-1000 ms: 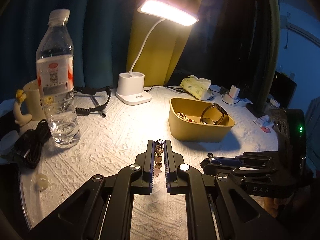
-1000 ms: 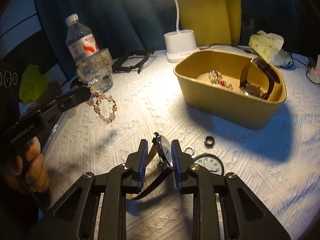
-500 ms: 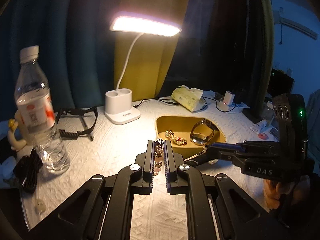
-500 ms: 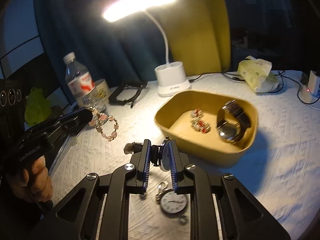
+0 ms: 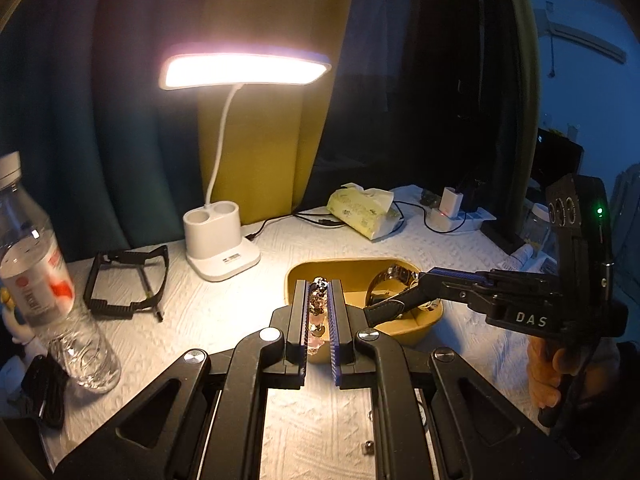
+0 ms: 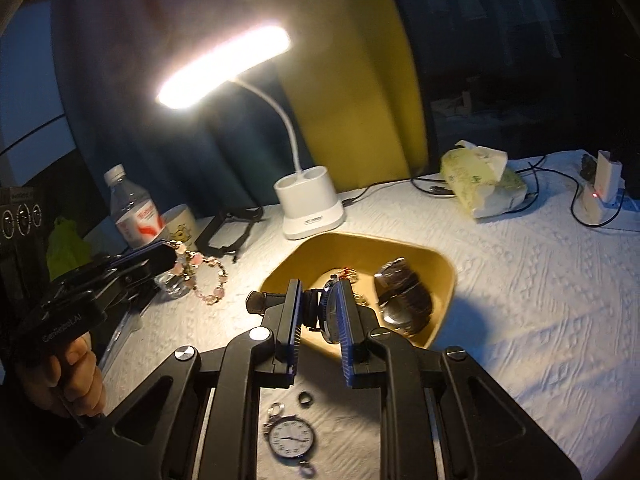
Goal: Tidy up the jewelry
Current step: 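Lower held items into the tan box and open both grippers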
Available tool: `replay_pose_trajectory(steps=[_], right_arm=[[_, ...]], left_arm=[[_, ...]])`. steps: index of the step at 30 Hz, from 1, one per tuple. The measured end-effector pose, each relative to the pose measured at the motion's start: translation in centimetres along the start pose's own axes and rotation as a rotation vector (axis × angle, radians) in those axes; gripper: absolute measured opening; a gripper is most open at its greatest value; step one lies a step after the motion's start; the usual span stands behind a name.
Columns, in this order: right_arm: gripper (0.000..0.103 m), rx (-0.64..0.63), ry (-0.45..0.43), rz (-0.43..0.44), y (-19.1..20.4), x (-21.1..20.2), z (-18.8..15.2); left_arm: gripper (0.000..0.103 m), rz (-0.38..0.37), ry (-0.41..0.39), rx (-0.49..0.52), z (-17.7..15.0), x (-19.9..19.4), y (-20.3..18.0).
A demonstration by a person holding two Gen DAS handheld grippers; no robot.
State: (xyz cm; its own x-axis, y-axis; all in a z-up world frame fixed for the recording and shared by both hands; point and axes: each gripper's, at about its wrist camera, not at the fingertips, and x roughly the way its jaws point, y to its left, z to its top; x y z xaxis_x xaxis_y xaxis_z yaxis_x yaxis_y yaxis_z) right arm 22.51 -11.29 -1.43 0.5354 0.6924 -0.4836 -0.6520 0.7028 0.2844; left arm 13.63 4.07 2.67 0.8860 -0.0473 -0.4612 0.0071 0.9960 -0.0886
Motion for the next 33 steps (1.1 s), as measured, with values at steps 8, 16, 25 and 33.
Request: replay_pose_trajectory(steps=[8, 16, 25, 33], right_arm=[[0.017, 0.002, 0.039, -0.065, -1.8, 0.7, -0.7], [0.017, -0.008, 0.059, -0.079, -2.8, 0.5, -1.0], [0.018, 0.022, 0.054, -0.105, -4.7, -0.5, -1.8], [0.020, 0.029, 0.064, -0.105, -4.8, -1.1, -2.5]], left_arm=[[0.010, -0.020, 0.027, 0.034, 0.6, 2.1, -1.4], [0.010, -0.018, 0.087, 0.018, 0.3, 5.1, -2.0], [0.019, 0.024, 0.207, -0.025, -0.2, 7.8, -2.0], [0.051, 0.004, 0.200, -0.048, -0.2, 7.2, -2.6]])
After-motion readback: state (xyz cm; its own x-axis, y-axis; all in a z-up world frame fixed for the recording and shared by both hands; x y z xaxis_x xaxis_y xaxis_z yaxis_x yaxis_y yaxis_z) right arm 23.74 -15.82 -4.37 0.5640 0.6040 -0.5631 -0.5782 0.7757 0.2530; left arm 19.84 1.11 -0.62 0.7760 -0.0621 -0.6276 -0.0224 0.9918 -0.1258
